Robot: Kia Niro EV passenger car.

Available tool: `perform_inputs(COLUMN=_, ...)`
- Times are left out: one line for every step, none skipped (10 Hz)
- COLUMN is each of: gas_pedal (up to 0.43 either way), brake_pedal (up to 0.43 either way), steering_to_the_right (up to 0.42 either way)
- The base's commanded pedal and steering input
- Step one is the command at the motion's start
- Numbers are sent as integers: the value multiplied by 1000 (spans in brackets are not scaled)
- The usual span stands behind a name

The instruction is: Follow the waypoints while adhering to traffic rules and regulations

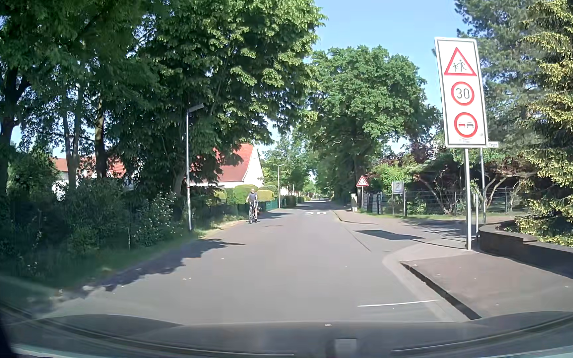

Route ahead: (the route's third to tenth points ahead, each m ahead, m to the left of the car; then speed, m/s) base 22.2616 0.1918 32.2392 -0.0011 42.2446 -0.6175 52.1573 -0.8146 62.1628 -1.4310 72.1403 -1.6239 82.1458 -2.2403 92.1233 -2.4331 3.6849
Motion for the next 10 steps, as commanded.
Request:
perform_inputs(gas_pedal=98, brake_pedal=6, steering_to_the_right=-2)
perform_inputs(gas_pedal=110, brake_pedal=6, steering_to_the_right=-2)
perform_inputs(gas_pedal=110, brake_pedal=6, steering_to_the_right=-2)
perform_inputs(gas_pedal=110, brake_pedal=6, steering_to_the_right=-1)
perform_inputs(gas_pedal=110, brake_pedal=6, steering_to_the_right=-1)
perform_inputs(gas_pedal=110, brake_pedal=6, steering_to_the_right=-1)
perform_inputs(gas_pedal=98, brake_pedal=6, steering_to_the_right=-2)
perform_inputs(gas_pedal=79, brake_pedal=6, steering_to_the_right=-2)
perform_inputs(gas_pedal=79, brake_pedal=6, steering_to_the_right=-1)
perform_inputs(gas_pedal=79, brake_pedal=6, steering_to_the_right=-1)
